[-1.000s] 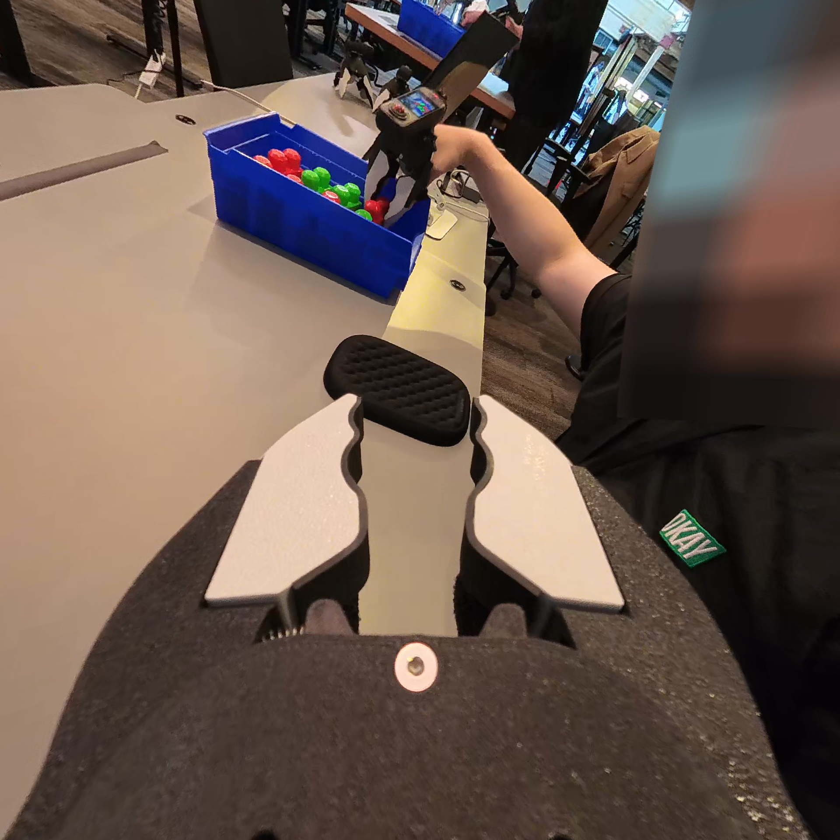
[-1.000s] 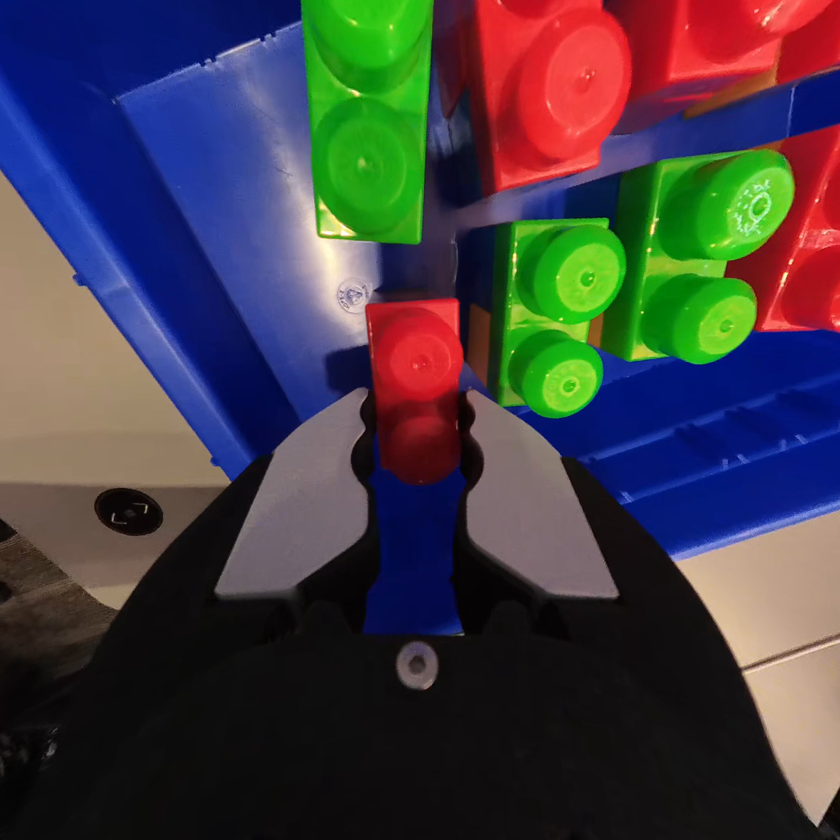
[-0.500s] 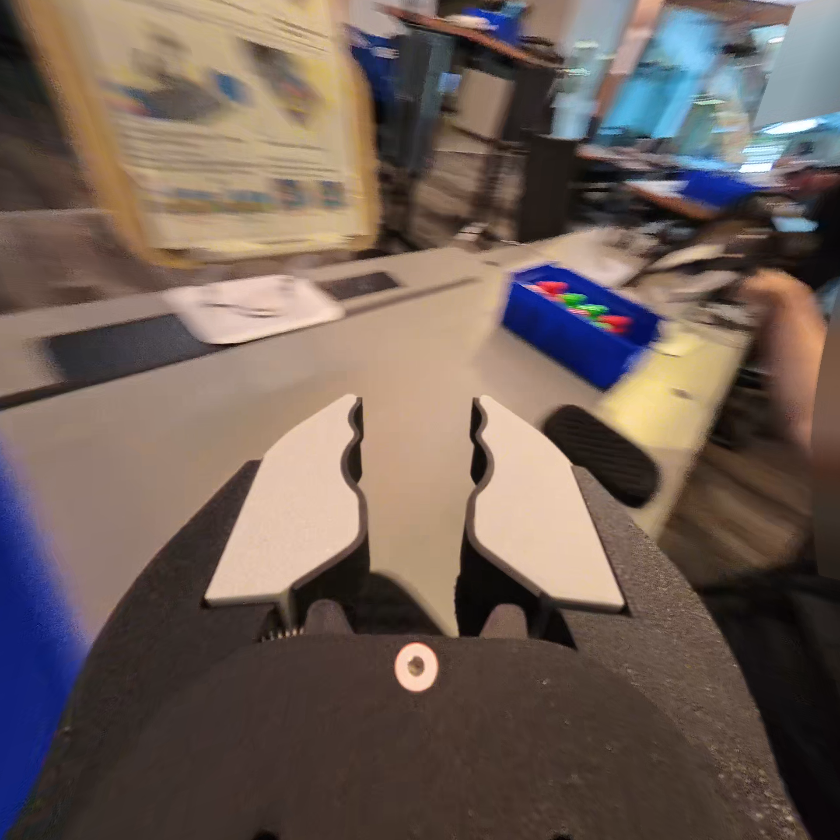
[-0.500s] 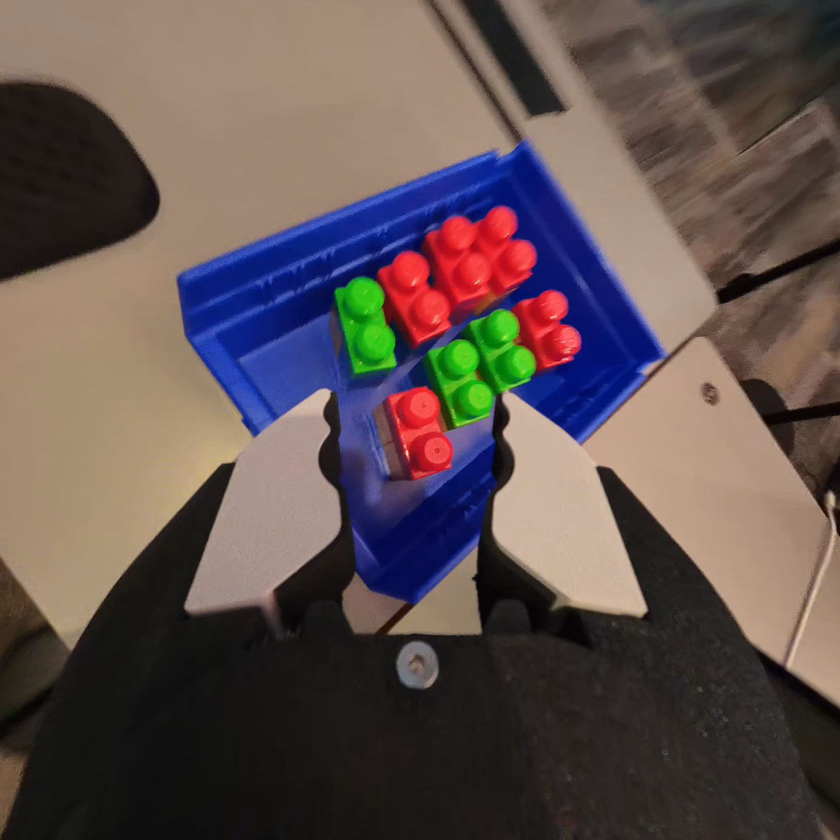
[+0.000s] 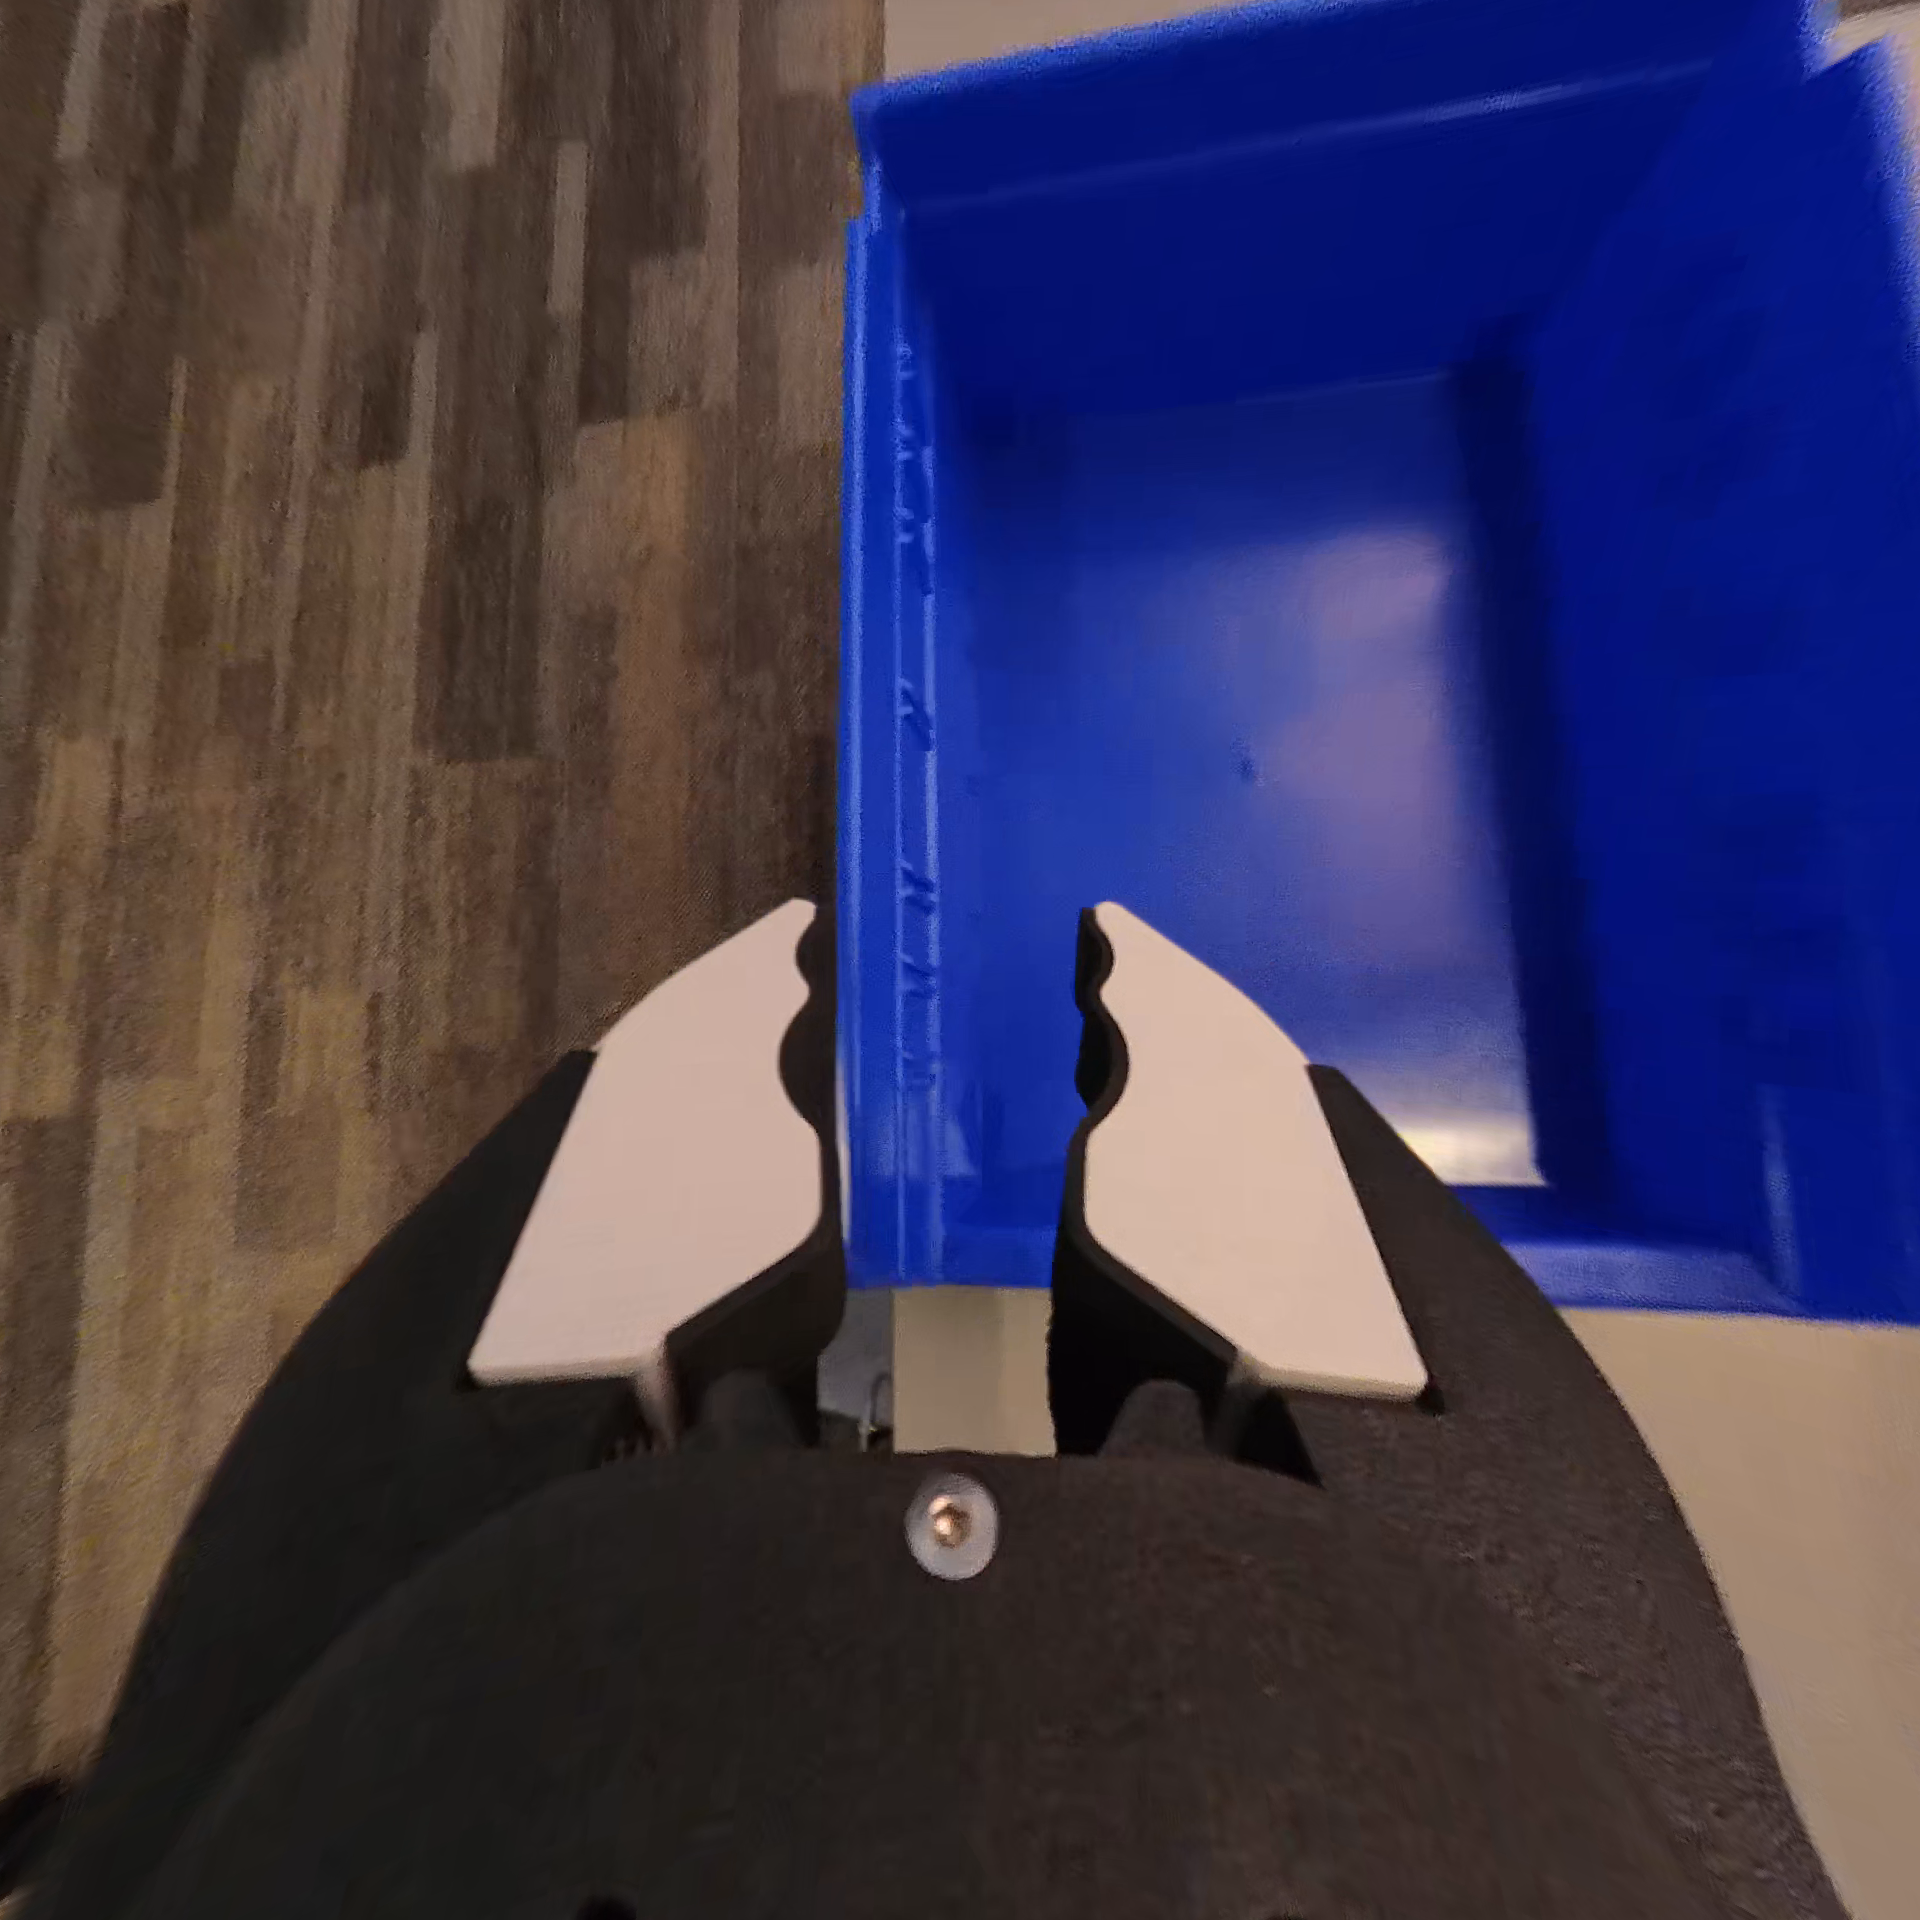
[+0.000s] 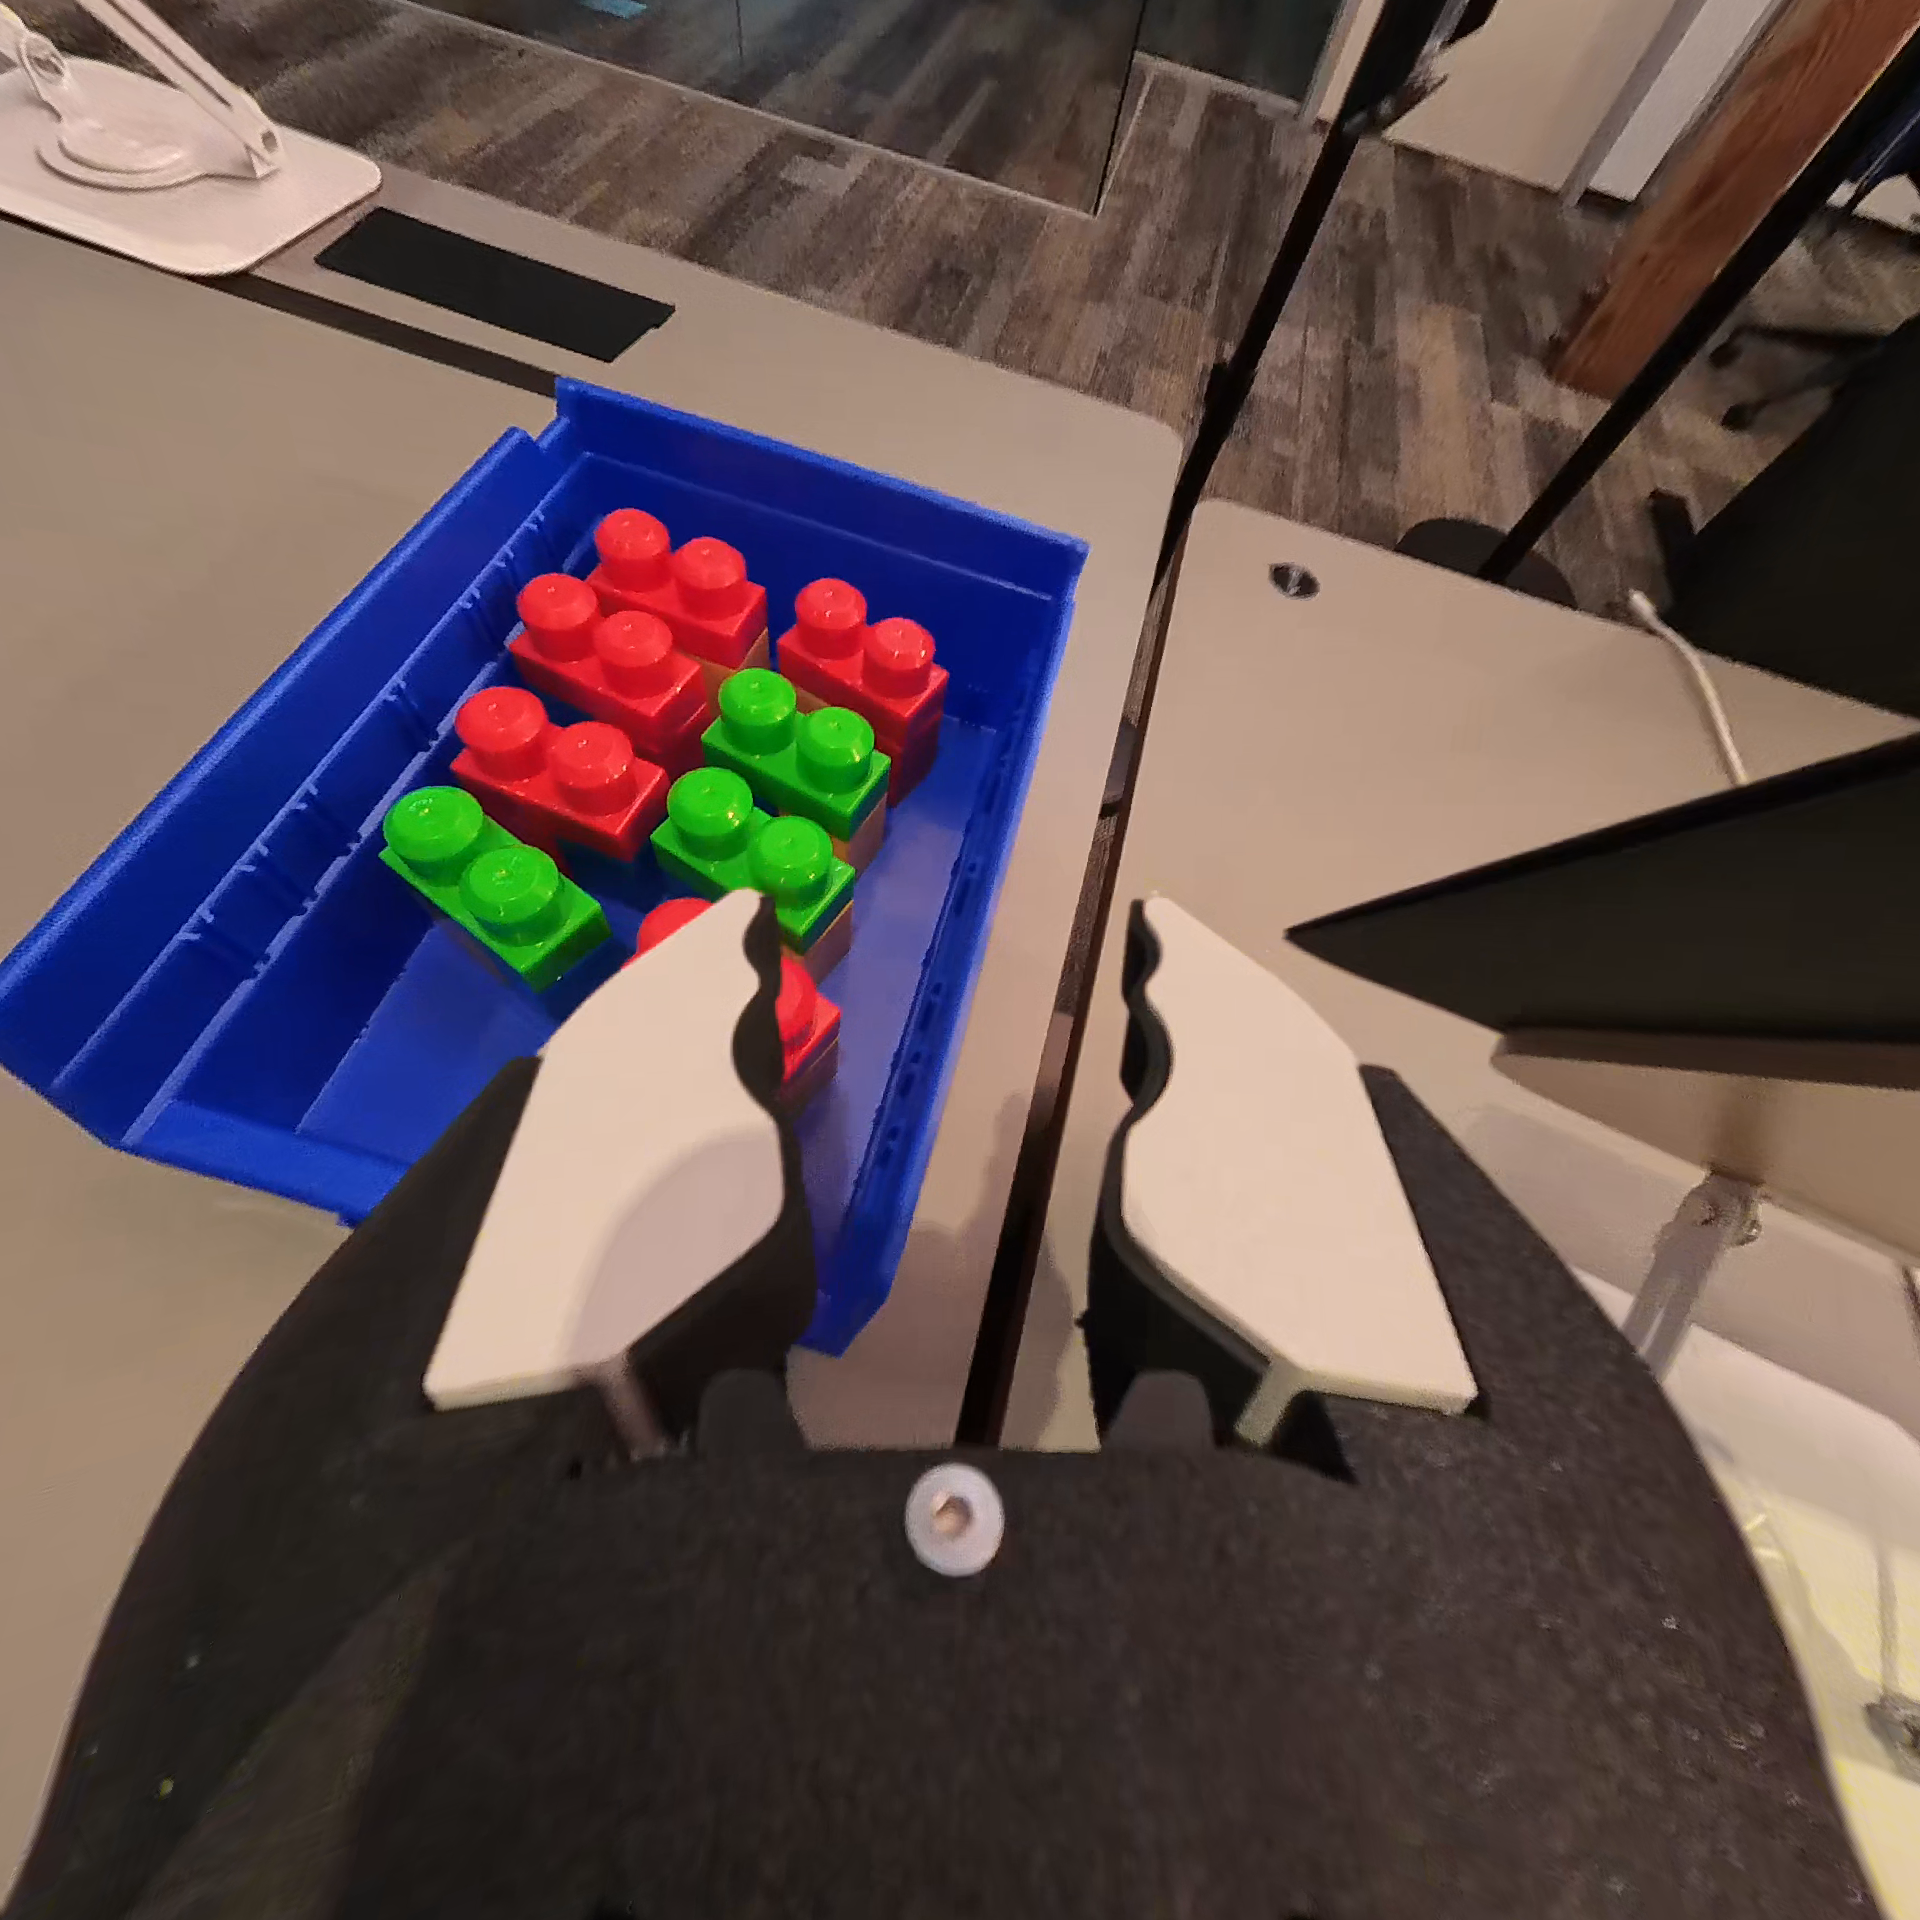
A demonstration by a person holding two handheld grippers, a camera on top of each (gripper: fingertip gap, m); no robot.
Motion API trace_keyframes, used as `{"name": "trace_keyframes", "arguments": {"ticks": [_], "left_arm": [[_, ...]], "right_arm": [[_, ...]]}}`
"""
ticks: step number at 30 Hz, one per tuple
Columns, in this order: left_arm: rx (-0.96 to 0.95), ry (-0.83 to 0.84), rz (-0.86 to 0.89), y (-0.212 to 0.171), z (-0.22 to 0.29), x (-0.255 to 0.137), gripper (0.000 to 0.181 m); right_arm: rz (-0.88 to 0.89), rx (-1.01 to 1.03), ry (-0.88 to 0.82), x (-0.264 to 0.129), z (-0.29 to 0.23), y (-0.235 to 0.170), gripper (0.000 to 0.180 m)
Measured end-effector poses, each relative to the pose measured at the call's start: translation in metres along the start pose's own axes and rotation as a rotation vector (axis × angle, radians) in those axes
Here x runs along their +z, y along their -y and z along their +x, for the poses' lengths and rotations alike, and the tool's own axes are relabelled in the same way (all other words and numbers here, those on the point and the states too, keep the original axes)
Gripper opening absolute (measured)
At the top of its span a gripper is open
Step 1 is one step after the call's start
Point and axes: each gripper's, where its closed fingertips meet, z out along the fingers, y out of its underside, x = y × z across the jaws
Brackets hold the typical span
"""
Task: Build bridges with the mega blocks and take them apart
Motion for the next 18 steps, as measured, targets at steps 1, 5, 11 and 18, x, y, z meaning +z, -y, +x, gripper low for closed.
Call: {"name": "trace_keyframes", "arguments": {"ticks": [1, 5, 11, 18], "left_arm": [[0.014, 0.024, -0.035, -0.002, -0.005, 0.01, 0.046], [0.075, 0.09, -0.223, -0.018, -0.025, 0.04, 0.045], [-0.049, -0.045, -0.436, -0.042, -0.009, 0.072, 0.033], [-0.113, -0.189, -0.452, -0.035, 0.013, 0.075, 0.005]], "right_arm": [[-0.023, -0.001, -0.003, 0.001, -0.002, -0.004, 0.064], [-0.113, -0.024, -0.022, -0.005, -0.01, -0.02, 0.065], [-0.139, 0.012, -0.054, -0.021, -0.007, -0.037, 0.064], [-0.171, 0.029, -0.048, -0.025, -0.009, -0.057, 0.063]]}}
